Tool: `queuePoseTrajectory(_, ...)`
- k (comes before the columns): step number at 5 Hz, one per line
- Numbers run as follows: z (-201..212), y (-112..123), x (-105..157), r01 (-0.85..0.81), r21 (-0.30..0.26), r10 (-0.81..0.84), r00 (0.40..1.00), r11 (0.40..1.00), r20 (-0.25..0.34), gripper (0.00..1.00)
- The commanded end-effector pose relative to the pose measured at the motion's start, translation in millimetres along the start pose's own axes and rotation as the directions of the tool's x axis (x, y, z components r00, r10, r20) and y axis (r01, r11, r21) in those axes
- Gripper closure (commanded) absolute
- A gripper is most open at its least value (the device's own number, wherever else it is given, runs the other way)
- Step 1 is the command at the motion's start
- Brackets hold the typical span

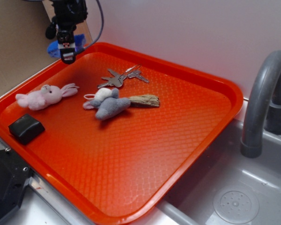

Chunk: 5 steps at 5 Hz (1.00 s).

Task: Grab the blue sponge.

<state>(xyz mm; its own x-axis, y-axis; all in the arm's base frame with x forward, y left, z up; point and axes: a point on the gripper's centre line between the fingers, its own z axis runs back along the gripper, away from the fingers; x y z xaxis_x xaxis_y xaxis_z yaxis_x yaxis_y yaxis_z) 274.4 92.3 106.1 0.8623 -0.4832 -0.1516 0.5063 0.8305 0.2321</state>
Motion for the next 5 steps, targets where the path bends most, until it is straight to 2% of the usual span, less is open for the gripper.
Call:
queuePoseTrajectory(1, 85.3, -71.9, 15.7, -0.227, 0.016, 0.227, 0.974, 0.974, 0.010, 1.00)
queuePoseTrajectory(2, 111.7, -73.5, 10.6, -0.389, -0.001, 0.389, 0.921, 0.921, 0.020, 1.00)
queuePoseTrajectory(3, 153.8, -60.9, -5.8, -0.600, -0.015, 0.600, 0.799, 0.800, 0.048, 1.00)
queuePoseTrajectory(4, 183.3, -45.3, -22.0, -0.695, -0.055, 0.696, 0.709, 0.717, 0.111, 1.00)
queuePoseTrajectory(5, 178.1, -46.2, -20.5, -0.666, -0.105, 0.675, 0.729, 0.738, 0.118, 1.00)
